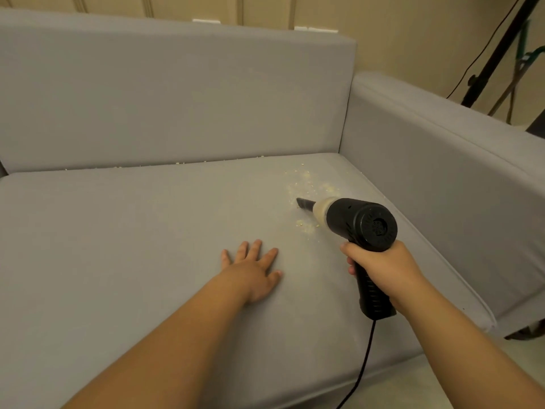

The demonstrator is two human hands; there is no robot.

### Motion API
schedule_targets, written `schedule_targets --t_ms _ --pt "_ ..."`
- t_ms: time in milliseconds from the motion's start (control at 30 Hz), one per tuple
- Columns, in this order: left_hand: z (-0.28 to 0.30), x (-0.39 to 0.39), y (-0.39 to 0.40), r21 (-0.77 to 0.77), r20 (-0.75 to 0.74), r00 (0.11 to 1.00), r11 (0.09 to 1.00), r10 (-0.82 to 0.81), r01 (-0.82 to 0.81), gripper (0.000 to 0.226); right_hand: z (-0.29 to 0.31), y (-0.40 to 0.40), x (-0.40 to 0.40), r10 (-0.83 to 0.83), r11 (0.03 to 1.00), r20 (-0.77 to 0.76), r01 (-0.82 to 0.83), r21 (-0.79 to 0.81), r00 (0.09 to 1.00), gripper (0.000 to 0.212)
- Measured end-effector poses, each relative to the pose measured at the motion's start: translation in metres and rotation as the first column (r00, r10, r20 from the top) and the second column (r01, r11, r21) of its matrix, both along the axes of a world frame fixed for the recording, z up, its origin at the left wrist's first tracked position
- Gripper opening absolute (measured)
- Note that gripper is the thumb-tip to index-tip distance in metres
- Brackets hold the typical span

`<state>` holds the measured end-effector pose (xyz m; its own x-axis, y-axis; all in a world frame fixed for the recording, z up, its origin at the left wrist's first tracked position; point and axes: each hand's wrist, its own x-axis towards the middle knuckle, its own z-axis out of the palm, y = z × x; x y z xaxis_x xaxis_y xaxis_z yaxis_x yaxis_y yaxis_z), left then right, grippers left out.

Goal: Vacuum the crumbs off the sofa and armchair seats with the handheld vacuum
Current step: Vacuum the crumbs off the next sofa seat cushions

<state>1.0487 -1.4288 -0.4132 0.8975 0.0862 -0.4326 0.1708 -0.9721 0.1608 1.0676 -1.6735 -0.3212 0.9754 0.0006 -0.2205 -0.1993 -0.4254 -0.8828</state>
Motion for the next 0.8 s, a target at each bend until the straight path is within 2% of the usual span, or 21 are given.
schedule_targets --t_ms 200,533,800 --pt "-0.002 0.006 0.0 -0.011 -0.011 1.0 1.0 0.015 -0.015 0.066 -0.001 -0.003 0.006 0.018 1.0 -0.007 -0.018 0.005 1.0 0.024" --pt "-0.001 0.005 0.001 -0.022 -0.009 1.0 1.0 0.01 -0.01 0.066 0.004 -0.014 0.001 -0.011 0.998 0.061 0.007 0.059 0.998 0.015" --pt "-0.001 0.004 0.001 -0.018 -0.023 1.0 1.0 0.009 -0.009 0.066 0.001 -0.009 0.0 0.111 0.993 0.007 -0.112 0.029 0.994 0.021"
